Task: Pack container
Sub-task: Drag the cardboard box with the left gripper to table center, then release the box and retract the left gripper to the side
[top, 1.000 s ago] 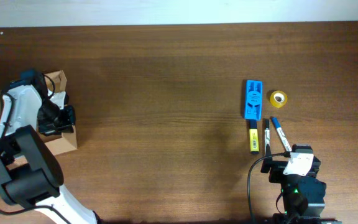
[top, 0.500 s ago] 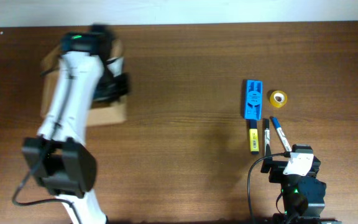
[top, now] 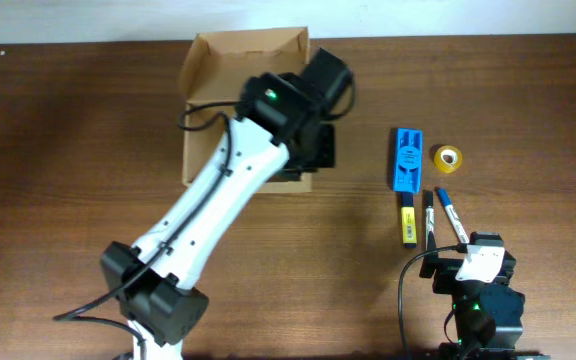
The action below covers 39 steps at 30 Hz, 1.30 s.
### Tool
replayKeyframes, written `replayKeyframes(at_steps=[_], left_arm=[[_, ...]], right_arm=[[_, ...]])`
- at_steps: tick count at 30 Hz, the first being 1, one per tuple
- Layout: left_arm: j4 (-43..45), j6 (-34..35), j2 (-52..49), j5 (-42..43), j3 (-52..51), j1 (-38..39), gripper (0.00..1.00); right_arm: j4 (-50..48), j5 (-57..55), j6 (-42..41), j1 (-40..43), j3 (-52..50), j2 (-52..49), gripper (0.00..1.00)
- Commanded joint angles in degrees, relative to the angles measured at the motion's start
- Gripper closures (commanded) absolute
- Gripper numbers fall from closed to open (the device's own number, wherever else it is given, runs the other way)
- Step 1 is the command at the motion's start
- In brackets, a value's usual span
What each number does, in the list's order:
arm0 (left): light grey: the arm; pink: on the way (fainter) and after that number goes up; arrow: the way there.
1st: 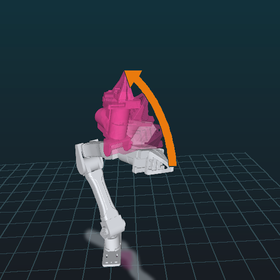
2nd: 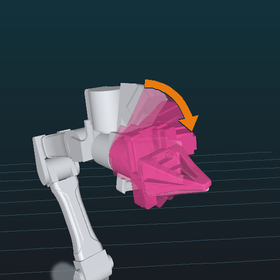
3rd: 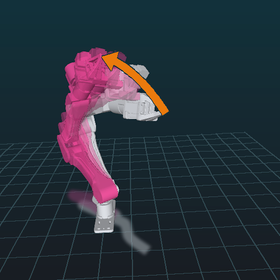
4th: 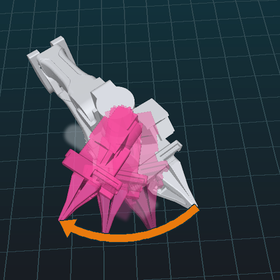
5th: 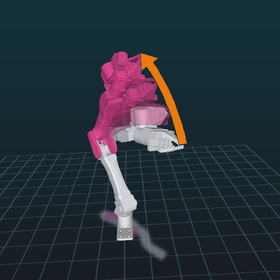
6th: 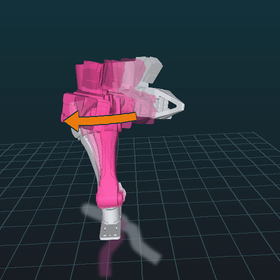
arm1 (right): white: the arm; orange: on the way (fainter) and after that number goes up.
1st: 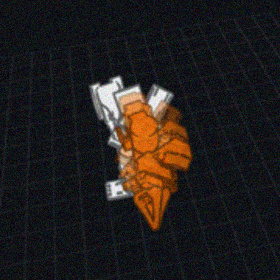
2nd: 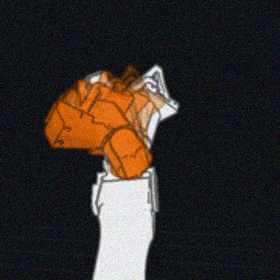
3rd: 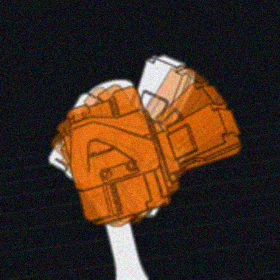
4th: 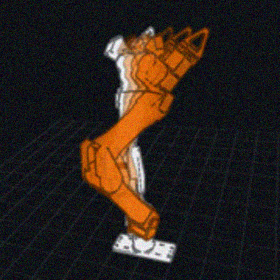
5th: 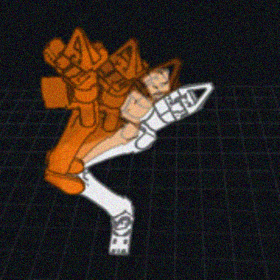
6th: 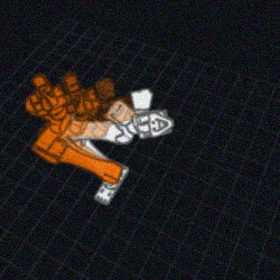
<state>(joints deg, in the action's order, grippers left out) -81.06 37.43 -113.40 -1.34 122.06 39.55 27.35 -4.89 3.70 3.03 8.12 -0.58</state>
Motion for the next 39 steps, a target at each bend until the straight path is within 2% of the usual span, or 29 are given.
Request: replayKeyframes(at_steps=[1,5,14,23,24,25,28,29,30,33,35,39], left_arm=[[2.8,5.4,-3.7,-3.2,0.6,2.2,0.98],[5.9,5.4,-8.9,-2.5,0.6,3.2,0.98],[6.4,4.1,-19.1,-2.3,0.6,3.2,0.98],[10.3,2.8,-23.9,-2.4,0.6,3.1,0.98],[10.5,2.8,-24.0,-2.3,0.6,3.1,0.95],[10.6,2.8,-24.2,-2.3,0.6,3.1,0.87],[10.6,2.8,-24.3,-2.2,0.6,3.1,0.46],[10.6,2.8,-24.3,-1.8,0.6,3.1,0.38],[10.5,2.8,-24.3,-1.0,0.6,3.1,0.35],[9.1,2.8,-24.2,0.5,1.2,3.0,0.36],[8.6,-0.4,-24.1,0.4,2.8,2.9,0.37],[4.0,-4.2,-23.1,-4.2,10.2,3.0,0.37]], right_arm=[[0.0,0.2,0.3,0.4,-0.4,0.4,0.01],[0.0,0.2,0.3,0.4,-0.4,0.4,0.01],[0.0,0.2,0.3,0.4,-0.4,0.4,0.01],[0.0,0.2,0.3,0.4,-0.4,0.4,0.01],[0.0,0.2,0.3,0.4,-0.4,0.4,0.01],[0.0,0.2,0.3,0.4,-0.4,0.4,0.01],[0.0,0.2,0.3,0.4,-0.4,0.4,0.01],[0.0,0.2,0.3,0.4,-0.4,0.4,0.01],[0.0,0.2,0.3,0.4,-0.4,0.4,0.01],[0.0,0.2,0.3,0.4,-0.4,0.4,0.01],[0.0,0.2,0.3,0.4,-0.4,0.4,0.01],[0.0,0.2,0.3,0.4,-0.4,0.4,0.01]])
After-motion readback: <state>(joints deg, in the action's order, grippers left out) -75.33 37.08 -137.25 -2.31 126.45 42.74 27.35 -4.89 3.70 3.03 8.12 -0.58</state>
